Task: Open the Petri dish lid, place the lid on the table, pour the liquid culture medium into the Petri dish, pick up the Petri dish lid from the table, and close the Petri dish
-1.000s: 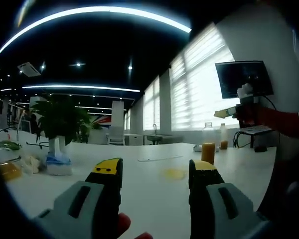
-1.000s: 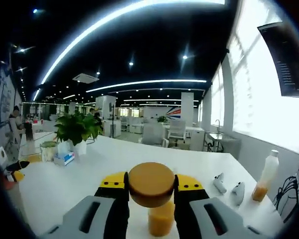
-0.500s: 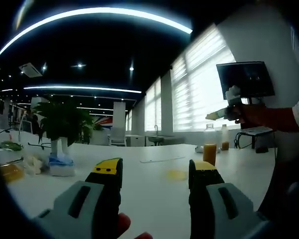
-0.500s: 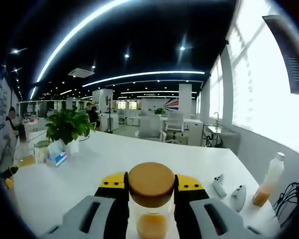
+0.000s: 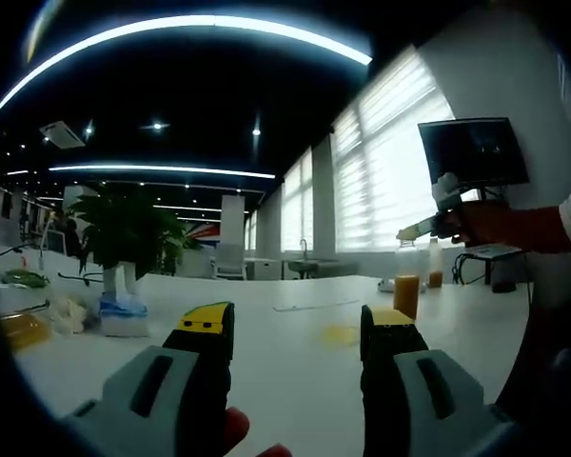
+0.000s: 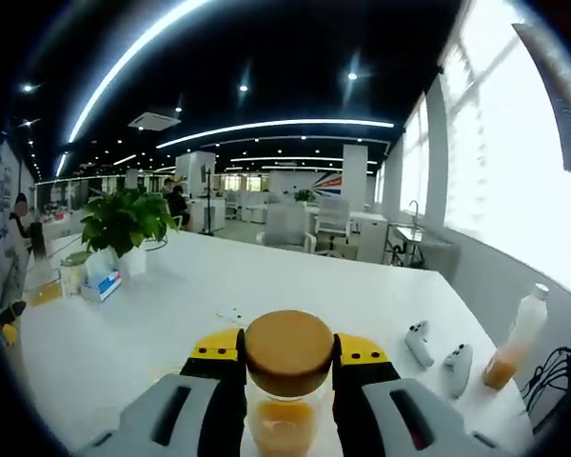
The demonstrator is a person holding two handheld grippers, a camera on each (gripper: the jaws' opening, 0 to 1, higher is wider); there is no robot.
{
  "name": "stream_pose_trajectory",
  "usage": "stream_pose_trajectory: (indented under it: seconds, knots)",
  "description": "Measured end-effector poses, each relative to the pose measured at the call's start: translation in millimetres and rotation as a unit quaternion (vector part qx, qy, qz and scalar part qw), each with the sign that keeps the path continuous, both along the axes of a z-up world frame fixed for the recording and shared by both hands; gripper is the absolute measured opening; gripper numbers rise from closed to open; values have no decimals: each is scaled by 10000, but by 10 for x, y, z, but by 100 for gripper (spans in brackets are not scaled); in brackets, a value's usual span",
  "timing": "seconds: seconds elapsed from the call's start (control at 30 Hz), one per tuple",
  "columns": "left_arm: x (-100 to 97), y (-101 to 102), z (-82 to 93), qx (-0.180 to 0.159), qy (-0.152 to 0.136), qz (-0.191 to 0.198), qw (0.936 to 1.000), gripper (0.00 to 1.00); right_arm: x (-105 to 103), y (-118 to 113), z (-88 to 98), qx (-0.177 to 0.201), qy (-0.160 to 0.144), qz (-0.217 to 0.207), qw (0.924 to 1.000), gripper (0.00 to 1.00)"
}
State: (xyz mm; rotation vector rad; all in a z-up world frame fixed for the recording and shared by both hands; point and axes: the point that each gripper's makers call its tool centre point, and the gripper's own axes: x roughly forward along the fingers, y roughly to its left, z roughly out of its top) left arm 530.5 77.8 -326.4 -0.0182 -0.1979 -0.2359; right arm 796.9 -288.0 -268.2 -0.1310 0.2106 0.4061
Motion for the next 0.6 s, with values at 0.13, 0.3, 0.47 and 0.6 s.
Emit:
stream_pose_trajectory:
  seconds: [0.13,0.3,0.47,0.6]
  knots:
    - [-2,20,-11,-13,5,22,10000,45,-1,11,-30,-15,24,20,10000,31]
    - [-3,38,-27,-18,19,45,10000,45,-18,8,-32,48,12,32,10000,31]
    - [1,31,-34,-7,25,35,10000,45,-18,6,-8,310,4,60,9995,33]
    - [0,34,-18,-7,4,49,10000,45,-43,-14,95,354,-245,43,9991,35]
